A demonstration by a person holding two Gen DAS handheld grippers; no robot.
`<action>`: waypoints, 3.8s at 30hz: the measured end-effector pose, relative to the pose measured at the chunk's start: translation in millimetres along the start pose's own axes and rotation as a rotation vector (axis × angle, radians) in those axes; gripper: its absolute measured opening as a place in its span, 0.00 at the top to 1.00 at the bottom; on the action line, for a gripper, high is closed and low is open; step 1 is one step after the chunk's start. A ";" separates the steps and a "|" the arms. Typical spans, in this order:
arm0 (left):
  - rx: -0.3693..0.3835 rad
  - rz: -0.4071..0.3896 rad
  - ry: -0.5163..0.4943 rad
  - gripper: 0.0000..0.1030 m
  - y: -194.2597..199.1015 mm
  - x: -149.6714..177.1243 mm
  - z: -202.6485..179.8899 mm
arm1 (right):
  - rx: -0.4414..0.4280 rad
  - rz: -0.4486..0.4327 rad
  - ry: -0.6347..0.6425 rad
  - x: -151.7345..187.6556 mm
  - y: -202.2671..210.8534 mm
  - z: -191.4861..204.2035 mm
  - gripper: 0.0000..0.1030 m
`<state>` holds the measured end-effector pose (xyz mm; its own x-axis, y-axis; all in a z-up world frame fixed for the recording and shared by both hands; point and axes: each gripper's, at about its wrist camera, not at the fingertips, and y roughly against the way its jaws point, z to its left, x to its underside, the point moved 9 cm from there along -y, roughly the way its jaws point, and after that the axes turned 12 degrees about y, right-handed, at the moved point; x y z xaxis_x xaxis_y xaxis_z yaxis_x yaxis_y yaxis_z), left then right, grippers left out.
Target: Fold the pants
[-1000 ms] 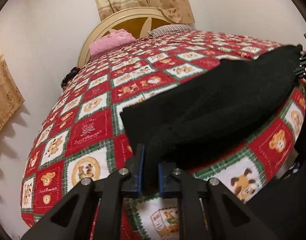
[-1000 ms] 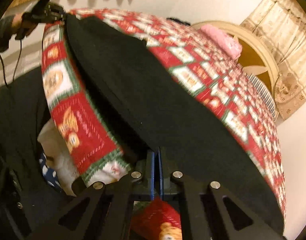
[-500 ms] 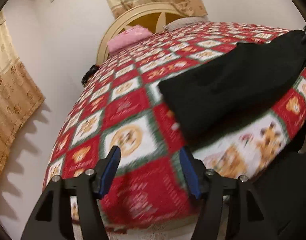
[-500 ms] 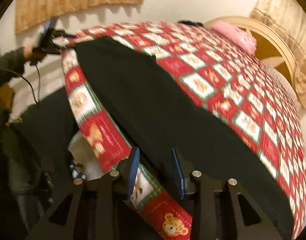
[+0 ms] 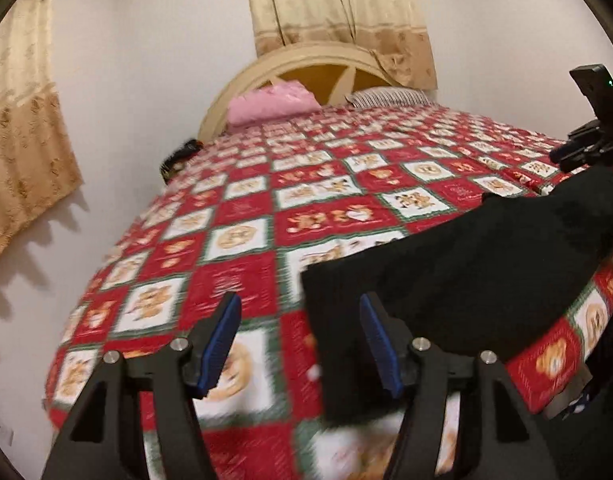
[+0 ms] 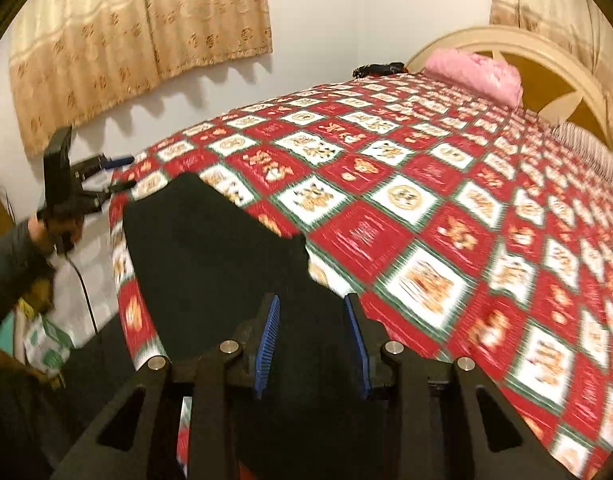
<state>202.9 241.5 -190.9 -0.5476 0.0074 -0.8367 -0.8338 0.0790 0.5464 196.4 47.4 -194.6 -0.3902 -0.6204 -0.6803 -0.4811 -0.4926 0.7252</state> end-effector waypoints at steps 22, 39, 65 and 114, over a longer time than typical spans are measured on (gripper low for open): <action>0.137 0.224 0.190 0.82 -58.8 8.8 -10.0 | -0.285 0.055 -0.289 -10.2 -101.8 -8.5 0.71; -0.013 0.110 0.091 0.65 -35.2 -11.9 -8.4 | -0.114 0.051 -0.319 -0.2 -98.7 -45.4 0.45; 0.505 0.141 -0.529 0.39 16.1 56.7 -370.0 | 0.567 -0.075 -0.927 311.1 294.0 -151.3 0.44; 0.671 0.345 -0.393 0.96 17.3 73.0 -357.9 | 0.691 -0.391 -1.084 372.3 379.6 -173.2 0.47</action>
<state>123.4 -113.3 -229.3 -0.5959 0.4760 -0.6468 -0.3381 0.5819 0.7397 4.5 -476.3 -154.3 -0.4030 0.4404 -0.8023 -0.8722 0.0808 0.4825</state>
